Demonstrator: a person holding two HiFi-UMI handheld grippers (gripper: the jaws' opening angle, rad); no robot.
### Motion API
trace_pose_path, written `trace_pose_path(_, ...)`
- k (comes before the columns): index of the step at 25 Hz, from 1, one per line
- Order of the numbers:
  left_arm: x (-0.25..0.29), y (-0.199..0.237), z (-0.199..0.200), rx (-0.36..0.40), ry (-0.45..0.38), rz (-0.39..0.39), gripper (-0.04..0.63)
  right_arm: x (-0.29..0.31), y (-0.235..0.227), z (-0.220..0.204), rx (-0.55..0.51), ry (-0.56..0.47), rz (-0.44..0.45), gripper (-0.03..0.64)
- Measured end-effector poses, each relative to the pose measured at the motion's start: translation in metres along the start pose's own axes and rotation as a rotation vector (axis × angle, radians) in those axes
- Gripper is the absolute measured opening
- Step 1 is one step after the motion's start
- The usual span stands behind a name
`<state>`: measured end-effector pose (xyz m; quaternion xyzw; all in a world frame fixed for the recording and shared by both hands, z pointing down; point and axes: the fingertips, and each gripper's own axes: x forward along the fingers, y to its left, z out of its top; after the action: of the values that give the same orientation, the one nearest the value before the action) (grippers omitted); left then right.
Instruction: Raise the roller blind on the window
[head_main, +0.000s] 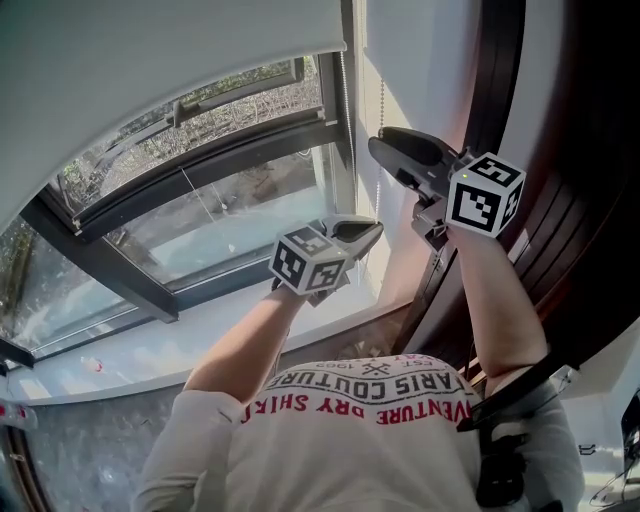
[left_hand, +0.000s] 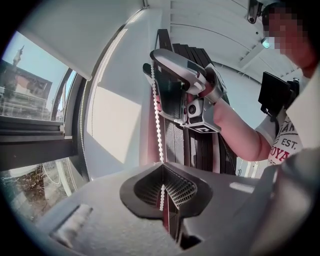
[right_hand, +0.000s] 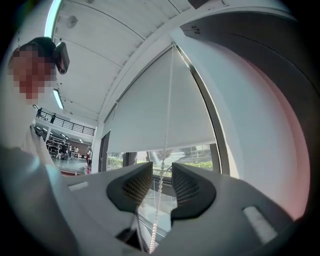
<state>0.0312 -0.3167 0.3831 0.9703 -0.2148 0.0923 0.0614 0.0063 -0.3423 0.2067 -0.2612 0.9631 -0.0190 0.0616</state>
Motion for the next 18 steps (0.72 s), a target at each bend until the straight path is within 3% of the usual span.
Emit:
trace_pose_path(3, -0.0001, 0.0019, -0.0025, 0.001, 0.001, -0.001, 0.006, 0.0017, -0.0015, 0.0039, -0.01, -0.016, -0.007, 0.012)
trace_pose_path(18, 0.0036, 0.0093, -0.0065, 0.024, -0.019, 0.013, 0.006, 0.0002, -0.0041, -0.0003, -0.033, 0.002, -0.035, 0.011)
